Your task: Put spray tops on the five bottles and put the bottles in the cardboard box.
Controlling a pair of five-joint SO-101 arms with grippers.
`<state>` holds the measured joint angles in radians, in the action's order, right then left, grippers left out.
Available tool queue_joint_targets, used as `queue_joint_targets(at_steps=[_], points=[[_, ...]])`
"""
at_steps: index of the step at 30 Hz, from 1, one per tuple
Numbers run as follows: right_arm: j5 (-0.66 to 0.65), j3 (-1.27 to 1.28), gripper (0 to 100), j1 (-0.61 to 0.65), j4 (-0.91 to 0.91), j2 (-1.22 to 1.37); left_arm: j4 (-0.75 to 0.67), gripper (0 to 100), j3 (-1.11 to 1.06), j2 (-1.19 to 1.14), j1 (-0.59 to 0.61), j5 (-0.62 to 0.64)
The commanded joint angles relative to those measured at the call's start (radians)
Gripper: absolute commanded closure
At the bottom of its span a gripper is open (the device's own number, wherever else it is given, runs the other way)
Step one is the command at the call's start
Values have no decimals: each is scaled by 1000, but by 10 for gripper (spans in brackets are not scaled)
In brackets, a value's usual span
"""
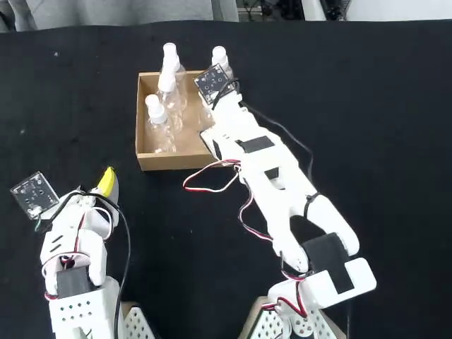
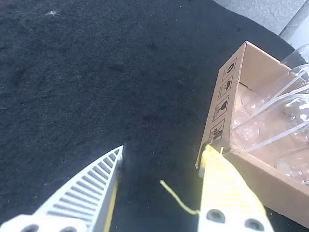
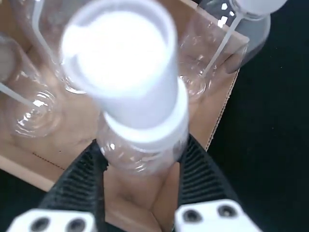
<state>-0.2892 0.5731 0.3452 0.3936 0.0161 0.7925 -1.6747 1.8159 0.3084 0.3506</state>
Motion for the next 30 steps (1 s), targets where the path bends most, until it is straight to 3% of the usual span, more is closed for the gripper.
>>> queue_joint_targets(at_steps=[1, 9, 25, 30], points=[[-12, -56, 970, -48, -15, 4, 6, 758, -25, 5, 7, 9], [-12, -59, 863, -48, 17, 4, 6, 758, -25, 5, 7, 9], [-12, -65, 854, -48, 52, -4, 6, 758, -25, 5, 7, 9], [-11, -97, 734, -49, 133, -4, 6, 758, -25, 5, 7, 9]])
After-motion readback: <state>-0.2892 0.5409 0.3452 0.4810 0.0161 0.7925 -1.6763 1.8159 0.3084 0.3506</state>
